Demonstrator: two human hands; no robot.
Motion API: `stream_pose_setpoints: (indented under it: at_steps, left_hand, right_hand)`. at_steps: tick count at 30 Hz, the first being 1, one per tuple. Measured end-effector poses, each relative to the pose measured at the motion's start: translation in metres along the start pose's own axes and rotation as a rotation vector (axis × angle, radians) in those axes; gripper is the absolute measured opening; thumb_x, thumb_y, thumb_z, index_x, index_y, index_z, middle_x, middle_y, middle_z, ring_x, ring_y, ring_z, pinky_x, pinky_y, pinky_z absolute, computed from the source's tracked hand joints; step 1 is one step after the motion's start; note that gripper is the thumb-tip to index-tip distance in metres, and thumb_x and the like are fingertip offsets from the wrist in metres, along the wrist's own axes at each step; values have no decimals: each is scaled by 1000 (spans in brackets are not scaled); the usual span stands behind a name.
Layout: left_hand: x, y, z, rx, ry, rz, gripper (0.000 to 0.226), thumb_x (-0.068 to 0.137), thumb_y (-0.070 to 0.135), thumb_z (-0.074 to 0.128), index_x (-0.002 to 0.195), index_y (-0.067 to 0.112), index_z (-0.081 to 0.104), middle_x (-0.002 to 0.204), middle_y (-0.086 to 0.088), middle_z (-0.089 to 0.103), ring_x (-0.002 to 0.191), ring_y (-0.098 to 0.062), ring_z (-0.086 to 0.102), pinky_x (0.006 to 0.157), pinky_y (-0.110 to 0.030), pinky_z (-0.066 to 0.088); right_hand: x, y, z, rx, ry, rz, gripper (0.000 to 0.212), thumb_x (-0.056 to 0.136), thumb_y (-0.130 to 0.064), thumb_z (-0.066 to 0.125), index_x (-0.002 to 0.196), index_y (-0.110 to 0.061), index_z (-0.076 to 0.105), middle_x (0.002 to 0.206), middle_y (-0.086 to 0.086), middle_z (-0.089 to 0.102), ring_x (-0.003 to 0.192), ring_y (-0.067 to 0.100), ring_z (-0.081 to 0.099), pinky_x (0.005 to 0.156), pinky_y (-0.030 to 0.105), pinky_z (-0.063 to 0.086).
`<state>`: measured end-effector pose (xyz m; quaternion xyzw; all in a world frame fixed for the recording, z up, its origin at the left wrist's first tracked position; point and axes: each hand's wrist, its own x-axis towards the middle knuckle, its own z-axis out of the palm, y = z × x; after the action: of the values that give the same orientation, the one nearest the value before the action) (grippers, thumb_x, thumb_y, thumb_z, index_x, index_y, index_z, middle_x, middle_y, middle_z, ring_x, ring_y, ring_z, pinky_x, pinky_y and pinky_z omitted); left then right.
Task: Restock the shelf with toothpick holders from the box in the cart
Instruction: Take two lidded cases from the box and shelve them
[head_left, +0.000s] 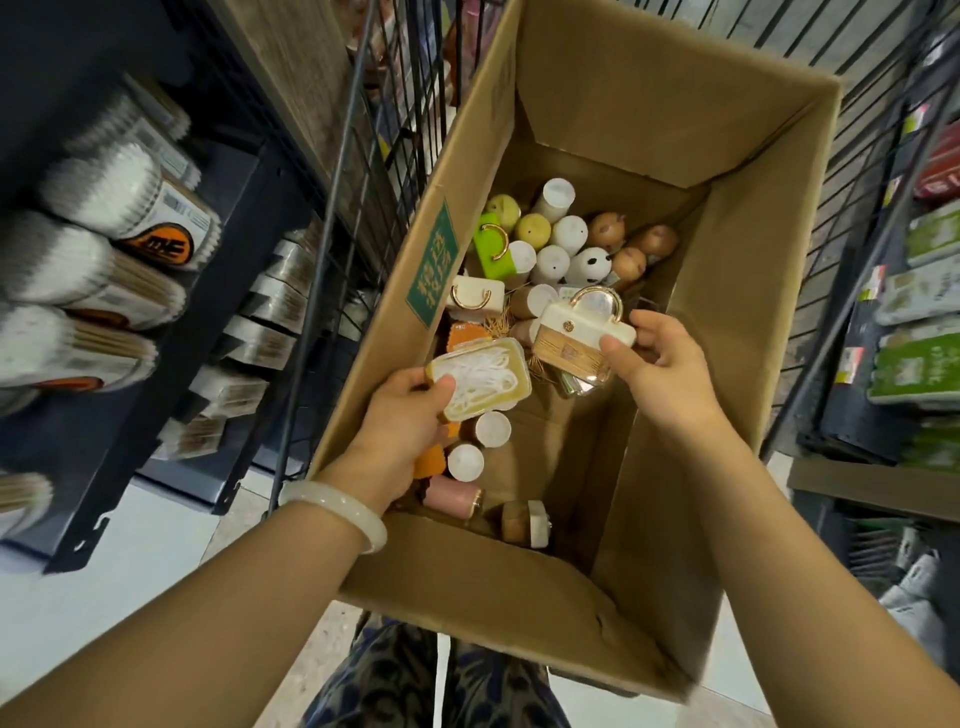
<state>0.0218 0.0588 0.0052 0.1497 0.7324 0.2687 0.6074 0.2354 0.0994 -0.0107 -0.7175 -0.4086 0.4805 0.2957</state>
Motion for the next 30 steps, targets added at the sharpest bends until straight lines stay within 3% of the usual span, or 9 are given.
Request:
stream_pose_setpoints:
  at_steps: [3,8,14,21,26,30]
  left_hand:
    - [-11,6,-4,32,0,90,30,97,19,51,126,13,51,115,-4,64,103,-18,62,77,-26,51]
    - [-34,15,-12,82,-35,240,20,96,16,51,116,20,53,99,3,65,81,-2,61,56,-11,51]
    - [-69,8,-29,107,-91,249,16,96,13,51,95,28,55,90,9,65,80,-1,62,64,-13,53]
    - [-102,-5,-57,37,-126,185,21,94,14,54,115,15,57,106,-8,69,95,-16,67,76,-21,57]
    - [-127,-14,-81,-19,-123,214,23,93,15,55,115,16,59,107,-5,70,97,-16,68,76,-23,57]
    - [-156,-25,-105,-82,-95,271,22,91,16,56,112,16,61,103,-5,72,91,-17,70,69,-22,57]
  right_hand:
    - [-9,-10,-6,32,-20,-31,47,89,-16,63,132,-9,47,113,1,57,88,4,55,77,20,48]
    - [-25,-25,-22,73,-98,-68,32,91,-14,60,122,-16,54,98,-14,59,90,2,57,75,18,49]
    - [-54,-23,-40,62,-267,-49,38,88,-15,62,126,-13,56,106,4,66,95,14,61,78,22,49]
    - [-94,-32,-44,34,-356,-50,36,88,-21,62,123,-23,56,110,-5,66,101,6,61,81,20,51]
    - [-116,-43,-37,91,-372,-63,33,85,-21,65,118,-26,59,112,-5,68,105,12,64,88,32,52]
    - [-142,-54,-27,150,-400,-106,36,80,-21,67,116,-22,61,107,-2,71,98,16,68,79,30,55]
